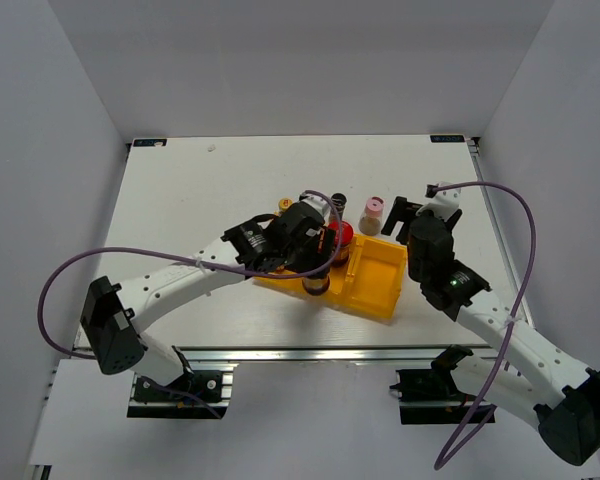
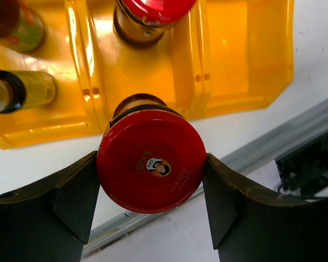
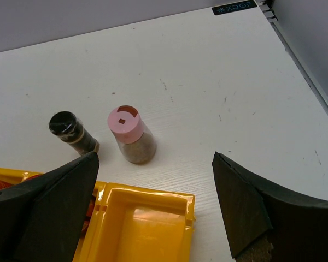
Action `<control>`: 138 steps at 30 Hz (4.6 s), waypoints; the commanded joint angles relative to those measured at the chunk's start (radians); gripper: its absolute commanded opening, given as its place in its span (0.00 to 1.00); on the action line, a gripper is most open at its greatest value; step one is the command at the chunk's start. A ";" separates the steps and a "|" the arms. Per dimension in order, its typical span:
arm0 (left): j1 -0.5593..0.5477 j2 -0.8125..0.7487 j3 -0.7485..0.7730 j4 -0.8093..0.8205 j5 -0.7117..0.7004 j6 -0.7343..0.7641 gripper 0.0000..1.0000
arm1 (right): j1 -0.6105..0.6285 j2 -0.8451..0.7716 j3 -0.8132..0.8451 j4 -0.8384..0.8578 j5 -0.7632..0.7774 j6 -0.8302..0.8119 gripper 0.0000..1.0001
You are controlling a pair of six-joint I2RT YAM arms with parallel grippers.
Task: Organize the condiment bottles
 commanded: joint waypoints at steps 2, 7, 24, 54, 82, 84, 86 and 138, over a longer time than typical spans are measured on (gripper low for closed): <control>-0.003 -0.015 0.099 0.097 -0.069 0.016 0.24 | -0.020 -0.024 -0.013 0.017 -0.008 0.027 0.89; -0.003 0.035 0.118 0.125 -0.086 0.027 0.24 | -0.033 -0.021 -0.016 0.014 -0.019 0.027 0.89; -0.003 0.184 0.174 0.178 -0.153 0.038 0.23 | -0.069 0.005 -0.016 0.000 -0.043 0.032 0.89; -0.004 0.109 0.136 0.174 -0.170 0.048 0.98 | -0.151 0.445 0.266 -0.107 -0.327 -0.033 0.89; 0.388 -0.388 -0.315 0.323 -0.328 -0.038 0.98 | -0.168 0.850 0.604 -0.246 -0.290 0.048 0.75; 0.440 -0.389 -0.329 0.342 -0.278 -0.033 0.98 | -0.169 0.861 0.621 -0.259 -0.273 0.058 0.74; 0.467 -0.388 -0.338 0.356 -0.252 -0.027 0.98 | -0.169 0.869 0.636 -0.279 -0.263 0.062 0.69; 0.557 -0.308 -0.435 0.389 -0.043 -0.048 0.98 | -0.166 0.188 0.136 -0.347 -0.545 0.056 0.31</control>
